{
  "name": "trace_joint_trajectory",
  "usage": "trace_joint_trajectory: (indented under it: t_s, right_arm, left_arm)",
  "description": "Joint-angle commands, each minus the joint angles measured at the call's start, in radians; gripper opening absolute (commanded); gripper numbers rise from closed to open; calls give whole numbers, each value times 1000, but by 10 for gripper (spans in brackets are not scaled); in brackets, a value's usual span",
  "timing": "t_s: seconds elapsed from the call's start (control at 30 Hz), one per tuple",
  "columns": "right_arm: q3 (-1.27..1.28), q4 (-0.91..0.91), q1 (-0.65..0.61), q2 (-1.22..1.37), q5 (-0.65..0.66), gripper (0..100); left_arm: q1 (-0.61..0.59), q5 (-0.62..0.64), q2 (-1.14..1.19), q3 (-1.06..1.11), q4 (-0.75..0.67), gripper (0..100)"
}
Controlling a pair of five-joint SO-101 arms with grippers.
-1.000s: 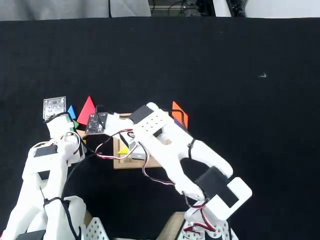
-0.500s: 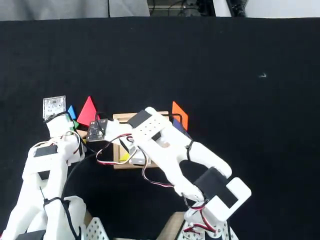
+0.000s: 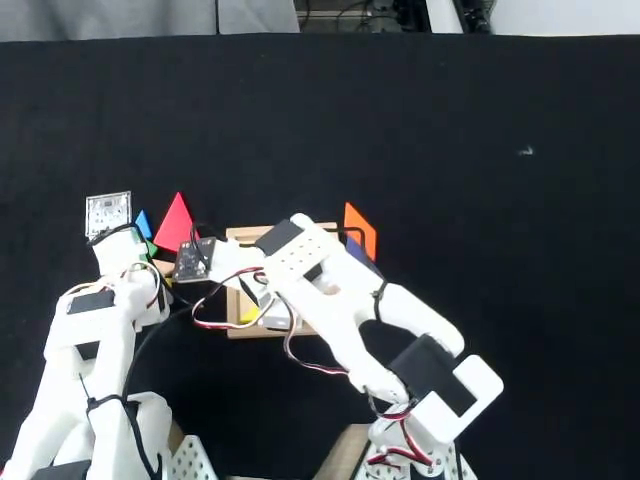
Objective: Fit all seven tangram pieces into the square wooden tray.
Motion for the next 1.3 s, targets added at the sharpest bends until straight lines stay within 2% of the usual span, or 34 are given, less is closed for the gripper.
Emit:
trace_joint_trajectory:
  t_s: [0.0,0.1,0.23,0.37,0.53,1.27]
  right_arm:
    - [-114,68,83,-67,17,355]
    - [-194,77,152,-73,-5,267]
    - [-203,-11,157,-36,-68,11]
    - [-206,-75,158,45,-80,72]
    - [-211,-140,160,127,-80,11]
    - [-259,-147,193,202,-72,11]
  left_arm:
    - [1,6,-9,-58,-15,155]
    - [1,6,-9,-58,-15,155]
    - [1,6,-9,-58,-15,155]
    - [1,6,-9,-58,-15,155]
    - [1,6,-9,-58,-15,155]
    - [1,6,-9,-59,-15,155]
